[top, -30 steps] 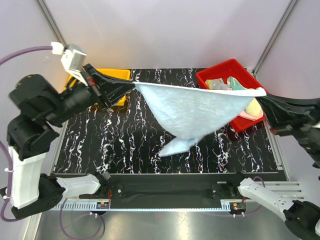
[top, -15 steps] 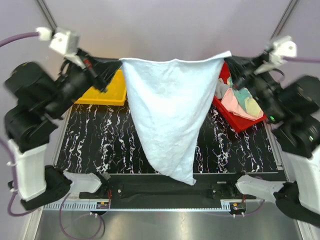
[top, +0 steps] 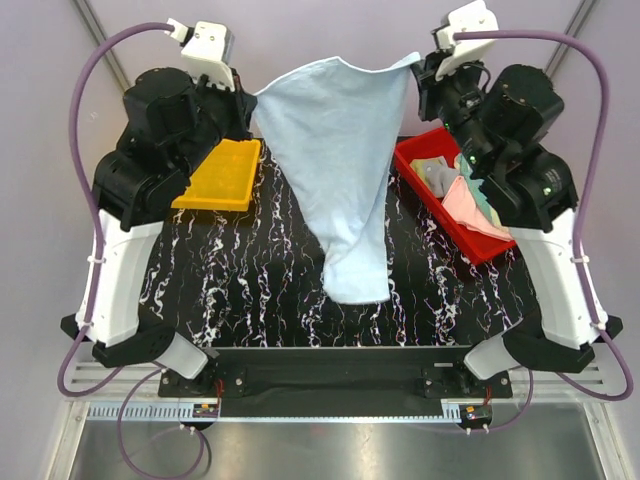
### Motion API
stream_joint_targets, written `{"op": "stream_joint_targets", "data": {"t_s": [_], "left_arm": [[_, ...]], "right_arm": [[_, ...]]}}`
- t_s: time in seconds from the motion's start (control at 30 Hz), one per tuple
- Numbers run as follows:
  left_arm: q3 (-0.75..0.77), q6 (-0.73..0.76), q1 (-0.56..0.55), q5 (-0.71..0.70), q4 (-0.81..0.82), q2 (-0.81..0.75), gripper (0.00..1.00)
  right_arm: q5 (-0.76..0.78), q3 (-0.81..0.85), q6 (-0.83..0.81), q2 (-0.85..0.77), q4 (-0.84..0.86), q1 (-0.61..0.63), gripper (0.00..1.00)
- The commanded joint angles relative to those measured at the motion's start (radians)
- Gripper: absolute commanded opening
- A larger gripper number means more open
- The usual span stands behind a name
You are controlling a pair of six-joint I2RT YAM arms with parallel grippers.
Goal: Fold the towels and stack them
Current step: Flatten out the crumpled towel
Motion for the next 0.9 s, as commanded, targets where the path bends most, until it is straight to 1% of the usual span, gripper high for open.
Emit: {"op": "stream_joint_targets", "data": {"t_s": [0.0, 0.03, 0.07, 0.1, 0.13, 0.17, 0.2, 0.23, 0.27, 0.3, 0.33, 0.4, 0.43, 0.5, 0.57, 0.67, 0.77, 0.83, 0.87], "left_arm": [[-0.011, 0.008, 0.003, 0.055, 0.072, -0.121, 0.0], [-0.033, 0.005, -0.001, 0.085, 0.073, -0.148, 0.0], [-0.067, 0.001, -0.004, 0.114, 0.073, -0.21, 0.0], [-0.131, -0.002, -0.009, 0.163, 0.076, -0.244, 0.0], [-0.172, -0.012, -0.017, 0.187, 0.076, -0.314, 0.0], [-0.205, -0.018, -0.018, 0.209, 0.08, -0.347, 0.0], [-0.231, -0.027, -0.021, 0.273, 0.083, -0.376, 0.0], [-0.274, -0.042, -0.023, 0.313, 0.084, -0.423, 0.0], [-0.288, -0.055, -0.026, 0.361, 0.084, -0.442, 0.0], [-0.297, -0.067, -0.026, 0.461, 0.089, -0.454, 0.0], [-0.299, -0.099, -0.027, 0.511, 0.089, -0.471, 0.0], [-0.294, -0.139, -0.027, 0.623, 0.113, -0.485, 0.0], [-0.299, -0.179, -0.028, 0.645, 0.124, -0.496, 0.0], [-0.276, -0.209, -0.027, 0.703, 0.141, -0.499, 0.0], [-0.247, -0.242, -0.027, 0.721, 0.153, -0.505, 0.0], [-0.192, -0.268, -0.026, 0.691, 0.159, -0.498, 0.0], [-0.162, -0.24, -0.027, 0.665, 0.117, -0.455, 0.0], [-0.244, -0.219, -0.027, 0.605, 0.101, -0.451, 0.0], [-0.298, -0.216, -0.026, 0.57, 0.136, -0.461, 0.0]], "right_arm": [[0.009, 0.077, 0.04, -0.073, -0.101, 0.005, 0.0], [-0.02, 0.072, 0.063, -0.091, -0.135, 0.005, 0.0], [-0.043, 0.049, 0.103, -0.14, -0.167, 0.005, 0.0], [-0.067, 0.031, 0.121, -0.171, -0.227, 0.005, 0.0], [-0.127, -0.023, 0.166, -0.204, -0.252, 0.005, 0.0], [-0.161, -0.061, 0.181, -0.287, -0.265, 0.005, 0.0], [-0.191, -0.11, 0.196, -0.335, -0.263, 0.005, 0.0], [-0.248, -0.203, 0.229, -0.384, -0.252, 0.005, 0.0], [-0.268, -0.247, 0.239, -0.469, -0.238, 0.003, 0.0], [-0.315, -0.284, 0.255, -0.51, -0.2, 0.005, 0.0], [-0.371, -0.313, 0.276, -0.54, -0.187, 0.005, 0.0], [-0.437, -0.348, 0.335, -0.603, -0.154, 0.005, 0.0], [-0.48, -0.351, 0.357, -0.613, -0.143, 0.005, 0.0], [-0.521, -0.338, 0.422, -0.62, -0.111, 0.005, 0.0], [-0.547, -0.312, 0.468, -0.613, -0.091, 0.003, 0.0], [-0.557, -0.279, 0.505, -0.591, -0.052, 0.003, 0.0], [-0.516, -0.292, 0.517, -0.565, -0.029, 0.002, 0.0], [-0.431, -0.342, 0.513, -0.542, -0.095, 0.003, 0.0], [-0.431, -0.371, 0.504, -0.509, -0.121, 0.002, 0.1]]}}
